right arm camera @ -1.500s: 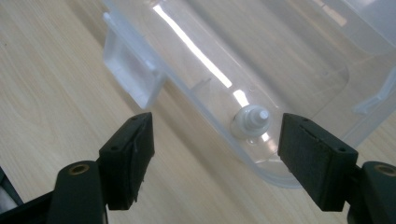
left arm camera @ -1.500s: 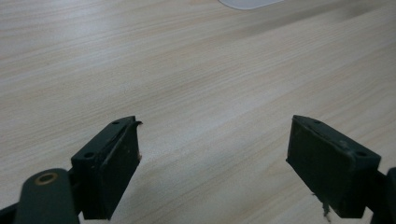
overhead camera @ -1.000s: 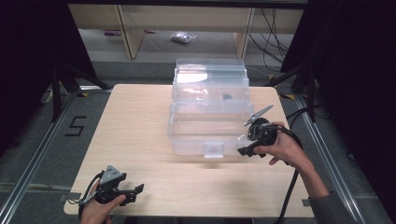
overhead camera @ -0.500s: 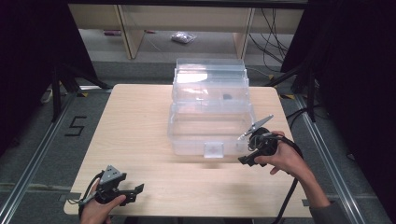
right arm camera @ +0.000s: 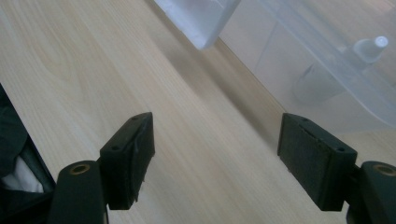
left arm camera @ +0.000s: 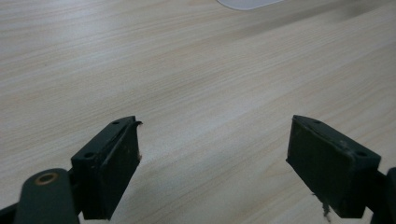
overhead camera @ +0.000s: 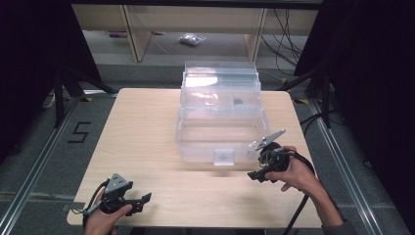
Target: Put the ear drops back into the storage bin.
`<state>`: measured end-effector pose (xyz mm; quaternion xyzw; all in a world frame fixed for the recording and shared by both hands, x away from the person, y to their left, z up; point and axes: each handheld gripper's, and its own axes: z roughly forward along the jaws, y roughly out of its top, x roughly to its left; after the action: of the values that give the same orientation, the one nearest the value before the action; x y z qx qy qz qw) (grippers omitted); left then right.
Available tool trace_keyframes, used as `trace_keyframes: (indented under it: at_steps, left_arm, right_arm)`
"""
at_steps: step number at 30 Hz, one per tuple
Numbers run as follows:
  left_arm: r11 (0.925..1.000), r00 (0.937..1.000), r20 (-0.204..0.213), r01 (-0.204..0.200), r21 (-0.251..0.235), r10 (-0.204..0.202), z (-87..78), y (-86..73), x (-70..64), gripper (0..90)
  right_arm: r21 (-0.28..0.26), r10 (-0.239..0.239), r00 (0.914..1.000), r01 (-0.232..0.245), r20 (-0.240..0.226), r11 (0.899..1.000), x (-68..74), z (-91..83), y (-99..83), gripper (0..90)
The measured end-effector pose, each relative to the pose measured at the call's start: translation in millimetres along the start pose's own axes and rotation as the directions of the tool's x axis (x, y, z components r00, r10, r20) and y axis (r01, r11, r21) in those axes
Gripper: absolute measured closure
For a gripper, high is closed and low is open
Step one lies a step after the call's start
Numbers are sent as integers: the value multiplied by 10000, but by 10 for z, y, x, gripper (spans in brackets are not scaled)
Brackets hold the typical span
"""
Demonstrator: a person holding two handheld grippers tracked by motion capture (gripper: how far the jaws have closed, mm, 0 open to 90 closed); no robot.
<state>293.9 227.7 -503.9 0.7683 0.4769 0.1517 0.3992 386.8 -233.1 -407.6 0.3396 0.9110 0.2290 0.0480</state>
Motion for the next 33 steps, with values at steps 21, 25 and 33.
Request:
trace_keyframes:
  at_steps: [21, 25, 33]
  left_arm:
    - [10000, 10000, 8, 35, -12, -35, 6, -2, -7, 162]
    - [10000, 10000, -7, 53, -45, -53, 8, -4, -9, 162]
    - [9999, 10000, 11, 42, -97, -42, 16, -6, -7, 162]
  right_arm:
    - [-1325, 768, 9970, -770, -64, 9882, 16, 141, -311, 213]
    - [-1692, 967, 9950, -999, -267, 9805, 36, 171, -405, 213]
    - [-2250, 1095, 9932, -1155, -388, 9675, 88, 228, -518, 210]
